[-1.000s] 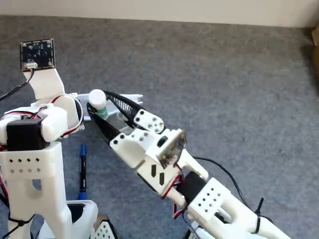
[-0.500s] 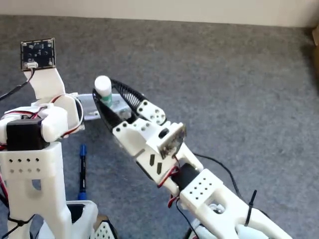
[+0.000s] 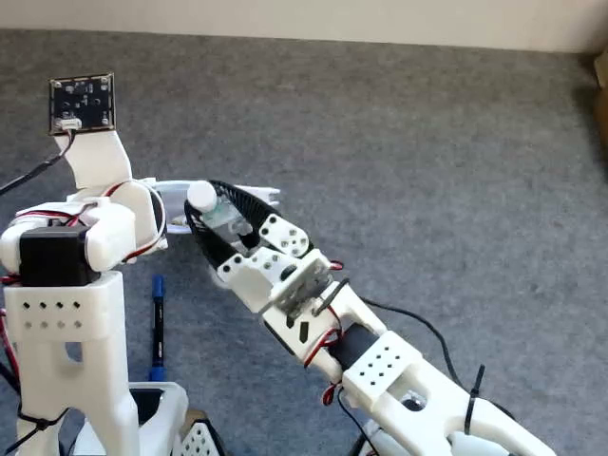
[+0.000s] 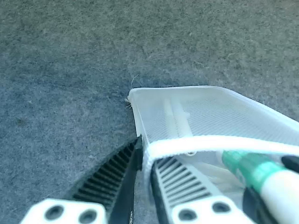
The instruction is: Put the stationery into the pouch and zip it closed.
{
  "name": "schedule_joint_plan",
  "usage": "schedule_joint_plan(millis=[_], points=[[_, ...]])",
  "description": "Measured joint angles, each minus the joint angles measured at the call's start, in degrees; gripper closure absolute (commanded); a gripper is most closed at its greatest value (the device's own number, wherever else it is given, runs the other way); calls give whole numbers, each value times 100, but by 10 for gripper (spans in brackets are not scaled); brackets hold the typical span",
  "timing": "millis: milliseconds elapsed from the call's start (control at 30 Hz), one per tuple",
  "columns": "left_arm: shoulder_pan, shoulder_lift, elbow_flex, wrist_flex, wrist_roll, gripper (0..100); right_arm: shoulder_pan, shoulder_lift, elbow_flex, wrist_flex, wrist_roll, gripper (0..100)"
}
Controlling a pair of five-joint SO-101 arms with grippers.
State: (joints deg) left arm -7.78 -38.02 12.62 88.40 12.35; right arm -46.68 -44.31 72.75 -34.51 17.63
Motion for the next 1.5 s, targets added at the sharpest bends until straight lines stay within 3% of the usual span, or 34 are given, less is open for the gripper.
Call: schedule_joint_plan(millis=[167,400,867,1200,1367,1500], points=[[9,0,0,0,0,989,-9,-9,53,-9,554,981],[26,0,9,0,0,989,-18,-88,-35,949,624,772],[26,-70,176,-18,0,989,-79,-677,53,1345,668,771],[9,-70,185,-88,0,989,-325,-2620,79,3965,677,771],[9,-70,185,-114,0,989,-369,-3138,79,4607,677,775],[9,-70,185,-114,0,989,-642,-3182,79,4730,677,877]])
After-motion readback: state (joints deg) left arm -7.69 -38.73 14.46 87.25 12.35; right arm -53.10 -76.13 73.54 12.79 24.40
